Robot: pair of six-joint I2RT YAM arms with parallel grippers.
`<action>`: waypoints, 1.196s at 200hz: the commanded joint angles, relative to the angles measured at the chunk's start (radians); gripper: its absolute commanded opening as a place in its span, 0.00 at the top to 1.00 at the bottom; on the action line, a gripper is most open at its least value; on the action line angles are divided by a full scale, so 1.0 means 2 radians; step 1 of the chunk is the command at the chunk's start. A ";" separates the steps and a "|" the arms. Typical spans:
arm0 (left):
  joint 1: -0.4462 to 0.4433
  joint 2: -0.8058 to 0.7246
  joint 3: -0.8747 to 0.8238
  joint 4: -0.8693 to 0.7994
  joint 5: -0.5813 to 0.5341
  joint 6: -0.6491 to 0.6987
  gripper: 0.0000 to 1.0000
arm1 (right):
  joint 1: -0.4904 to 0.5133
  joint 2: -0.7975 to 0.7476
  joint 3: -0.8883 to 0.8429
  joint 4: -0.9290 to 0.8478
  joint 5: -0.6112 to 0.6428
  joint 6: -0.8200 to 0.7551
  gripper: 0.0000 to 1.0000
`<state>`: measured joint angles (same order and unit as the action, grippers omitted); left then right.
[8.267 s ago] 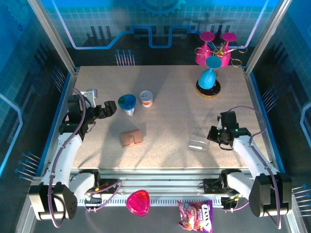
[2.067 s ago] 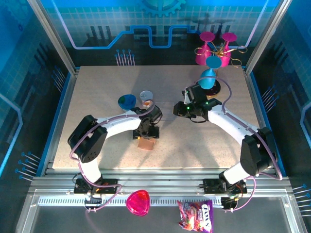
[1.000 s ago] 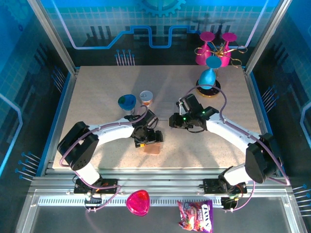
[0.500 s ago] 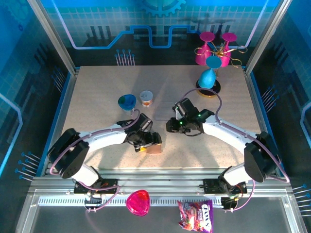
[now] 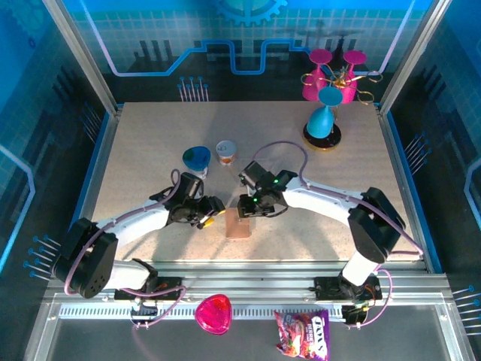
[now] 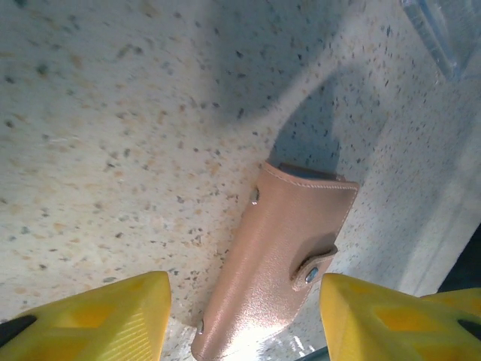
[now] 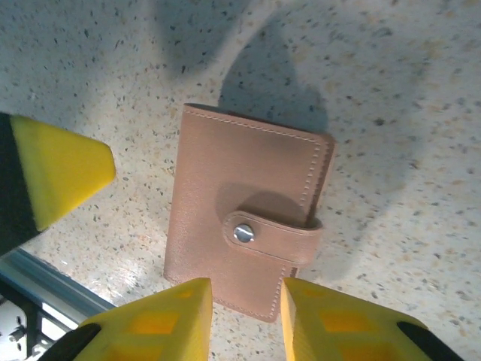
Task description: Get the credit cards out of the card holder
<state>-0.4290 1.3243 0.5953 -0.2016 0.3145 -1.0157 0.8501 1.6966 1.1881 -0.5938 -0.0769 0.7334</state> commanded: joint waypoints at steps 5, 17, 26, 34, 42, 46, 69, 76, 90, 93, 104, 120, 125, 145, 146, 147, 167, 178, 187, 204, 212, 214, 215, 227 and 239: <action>0.037 -0.021 -0.026 0.027 0.047 -0.003 0.46 | 0.028 0.049 0.055 -0.059 0.037 0.003 0.69; 0.048 -0.025 -0.029 0.025 0.054 0.001 0.46 | 0.034 0.070 0.078 -0.081 0.046 -0.003 0.68; 0.055 -0.028 -0.029 0.021 0.058 0.006 0.47 | 0.039 0.083 0.093 -0.095 0.054 -0.006 0.68; 0.059 -0.030 -0.030 0.017 0.060 0.010 0.47 | 0.042 0.093 0.104 -0.109 0.062 -0.007 0.68; 0.062 -0.032 -0.031 0.015 0.061 0.013 0.47 | 0.045 0.101 0.114 -0.122 0.071 -0.008 0.68; 0.063 -0.032 -0.031 0.014 0.061 0.014 0.47 | 0.047 0.106 0.120 -0.128 0.075 -0.008 0.68; 0.068 -0.033 -0.034 0.014 0.063 0.017 0.47 | 0.055 0.123 0.140 -0.149 0.085 -0.009 0.67; 0.069 -0.033 -0.035 0.015 0.063 0.016 0.47 | 0.057 0.127 0.143 -0.150 0.085 -0.008 0.66; 0.070 -0.031 -0.036 0.017 0.065 0.017 0.47 | 0.060 0.135 0.151 -0.152 0.082 -0.009 0.66; 0.070 -0.031 -0.036 0.017 0.066 0.017 0.47 | 0.060 0.137 0.153 -0.153 0.082 -0.009 0.66; 0.071 -0.030 -0.035 0.016 0.067 0.019 0.47 | 0.062 0.143 0.159 -0.158 0.083 -0.009 0.65; 0.073 -0.031 -0.036 0.016 0.067 0.020 0.46 | 0.064 0.149 0.165 -0.165 0.086 -0.008 0.65; 0.073 -0.030 -0.036 0.016 0.067 0.020 0.46 | 0.064 0.150 0.166 -0.166 0.086 -0.008 0.65; 0.073 -0.030 -0.036 0.015 0.067 0.020 0.46 | 0.065 0.154 0.167 -0.169 0.090 -0.007 0.65; 0.073 -0.031 -0.037 0.015 0.067 0.020 0.46 | 0.065 0.154 0.166 -0.170 0.090 -0.007 0.66; 0.073 -0.031 -0.037 0.015 0.067 0.020 0.46 | 0.065 0.154 0.166 -0.170 0.090 -0.007 0.66; 0.073 -0.029 -0.037 0.015 0.067 0.021 0.46 | 0.065 0.159 0.166 -0.169 0.093 -0.008 0.65; 0.073 -0.029 -0.037 0.014 0.067 0.020 0.46 | 0.065 0.160 0.163 -0.164 0.092 -0.009 0.65; 0.073 -0.029 -0.037 0.015 0.066 0.020 0.46 | 0.064 0.161 0.160 -0.158 0.089 -0.009 0.65; 0.073 -0.030 -0.037 0.015 0.067 0.018 0.46 | 0.064 0.164 0.156 -0.147 0.083 -0.009 0.65; 0.073 -0.031 -0.038 0.014 0.066 0.019 0.46 | 0.064 0.165 0.155 -0.143 0.079 -0.009 0.65; 0.073 -0.031 -0.037 0.014 0.066 0.019 0.46 | 0.064 0.166 0.154 -0.141 0.079 -0.009 0.65; 0.073 -0.031 -0.037 0.013 0.066 0.019 0.46 | 0.064 0.166 0.154 -0.141 0.078 -0.009 0.65; 0.073 -0.031 -0.037 0.014 0.066 0.018 0.46 | 0.063 0.168 0.151 -0.134 0.075 -0.008 0.65; 0.073 -0.032 -0.037 0.013 0.066 0.017 0.46 | 0.062 0.169 0.147 -0.127 0.073 -0.007 0.65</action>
<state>-0.2924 1.2766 0.5354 -0.1741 0.4210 -0.9928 0.9676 2.0102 1.4940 -0.8719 0.0849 0.7212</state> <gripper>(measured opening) 0.536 0.347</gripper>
